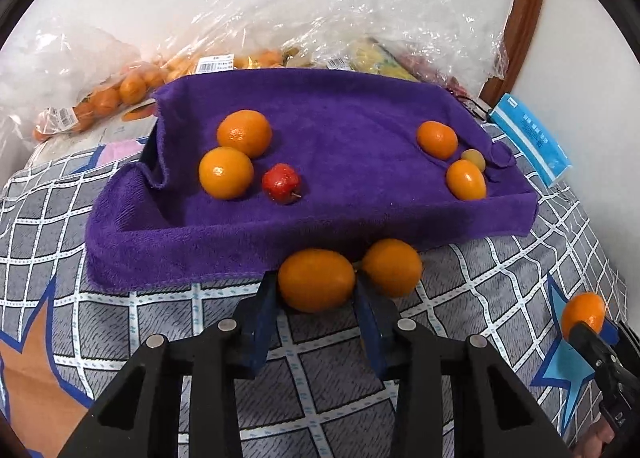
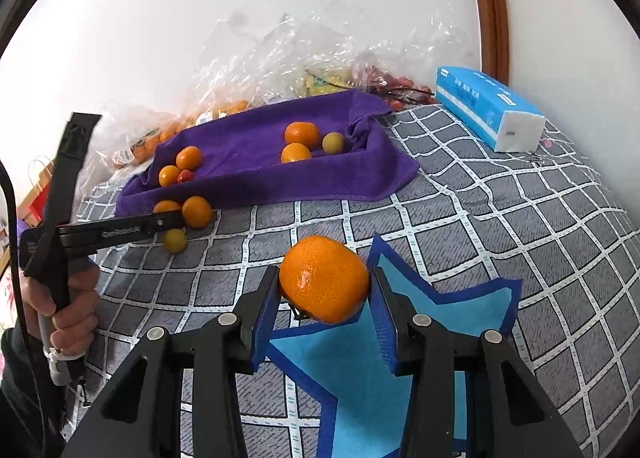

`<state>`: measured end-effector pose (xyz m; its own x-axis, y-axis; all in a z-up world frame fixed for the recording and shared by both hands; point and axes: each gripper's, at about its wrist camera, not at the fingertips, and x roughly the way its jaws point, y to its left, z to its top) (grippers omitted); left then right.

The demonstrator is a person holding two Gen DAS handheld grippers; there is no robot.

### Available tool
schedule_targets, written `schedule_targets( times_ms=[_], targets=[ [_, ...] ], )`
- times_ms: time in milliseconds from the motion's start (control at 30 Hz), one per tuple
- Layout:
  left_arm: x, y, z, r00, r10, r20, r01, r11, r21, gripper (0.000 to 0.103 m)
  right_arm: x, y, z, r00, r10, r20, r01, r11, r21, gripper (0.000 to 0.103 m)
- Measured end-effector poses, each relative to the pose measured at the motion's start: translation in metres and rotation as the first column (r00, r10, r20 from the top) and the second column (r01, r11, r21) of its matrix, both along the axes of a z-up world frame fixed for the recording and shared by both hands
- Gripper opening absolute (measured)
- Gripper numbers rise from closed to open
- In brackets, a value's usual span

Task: Organize fruits
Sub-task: 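Lift both held oranges toward the purple towel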

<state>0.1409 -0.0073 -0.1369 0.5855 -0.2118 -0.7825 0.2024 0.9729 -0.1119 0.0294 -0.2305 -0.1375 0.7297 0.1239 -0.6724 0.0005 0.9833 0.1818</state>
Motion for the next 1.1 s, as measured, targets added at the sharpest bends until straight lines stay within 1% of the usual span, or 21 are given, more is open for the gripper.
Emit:
schedule_targets(
  times_ms=[67,133,200,267,500,733,867,1100],
  targets=[
    [-0.002,0.004,0.000,1.000,0.000,0.006,0.001,1.000,-0.011,0.036,0.003,0.003,-0.001,1.000,0.009,-0.005,-0.009,1.000,-0.003,0.044],
    [-0.005,0.010,0.000,1.000,0.002,0.021,-0.001,0.999,-0.038,0.036,0.004,0.008,-0.002,1.000,0.011,-0.004,-0.011,1.000,-0.012,0.044],
    [-0.005,0.014,0.000,1.000,-0.001,0.029,0.003,0.997,-0.081,0.036,0.003,0.011,-0.003,1.000,0.015,-0.006,-0.015,1.000,-0.020,0.044],
    [-0.005,0.016,0.002,0.999,-0.002,0.039,0.006,0.995,-0.098,0.036,0.001,0.013,-0.004,1.000,0.018,-0.005,-0.018,1.000,-0.023,0.044],
    [-0.015,0.017,0.014,0.993,0.007,0.115,0.004,0.995,-0.095,0.036,0.002,0.016,0.004,1.000,0.029,0.008,-0.029,0.999,-0.041,0.044],
    [-0.016,0.018,0.021,0.994,0.003,0.109,0.012,0.990,-0.143,0.036,0.010,0.023,0.011,0.999,0.035,0.004,-0.035,0.999,-0.030,0.044],
    [-0.020,0.022,0.026,0.992,0.010,0.123,0.011,0.985,-0.171,0.036,0.015,0.024,0.022,0.999,0.025,0.022,-0.024,0.998,-0.058,0.044],
    [-0.024,0.027,0.035,0.989,0.031,0.143,-0.005,0.984,-0.179,0.036,0.027,0.018,0.038,0.999,0.003,0.041,-0.001,0.999,-0.035,0.044]
  ],
)
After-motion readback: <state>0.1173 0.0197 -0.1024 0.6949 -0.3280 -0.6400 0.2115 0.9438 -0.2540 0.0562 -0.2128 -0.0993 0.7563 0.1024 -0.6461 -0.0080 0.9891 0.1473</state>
